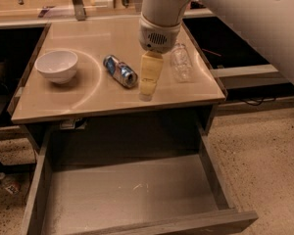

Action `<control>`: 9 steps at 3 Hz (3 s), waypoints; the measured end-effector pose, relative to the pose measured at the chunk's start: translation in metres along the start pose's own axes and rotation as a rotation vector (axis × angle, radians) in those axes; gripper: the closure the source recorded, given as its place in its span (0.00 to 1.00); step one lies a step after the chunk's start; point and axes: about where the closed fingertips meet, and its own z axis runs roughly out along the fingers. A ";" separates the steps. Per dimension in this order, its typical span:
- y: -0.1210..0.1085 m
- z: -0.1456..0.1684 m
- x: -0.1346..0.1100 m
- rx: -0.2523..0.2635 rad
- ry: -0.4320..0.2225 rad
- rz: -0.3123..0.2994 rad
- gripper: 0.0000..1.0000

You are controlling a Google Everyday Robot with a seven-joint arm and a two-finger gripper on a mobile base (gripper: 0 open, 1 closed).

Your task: Place redbull can into top drawer

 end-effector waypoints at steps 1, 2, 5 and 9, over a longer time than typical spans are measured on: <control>0.000 0.004 -0.008 0.006 -0.043 0.018 0.00; -0.015 0.011 -0.034 -0.018 -0.133 0.056 0.00; -0.053 0.019 -0.073 -0.042 -0.214 0.109 0.00; -0.111 0.083 -0.080 -0.095 -0.182 0.275 0.00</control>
Offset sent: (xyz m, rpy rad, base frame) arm 0.0498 0.0644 0.0075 0.2874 0.0290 -0.0626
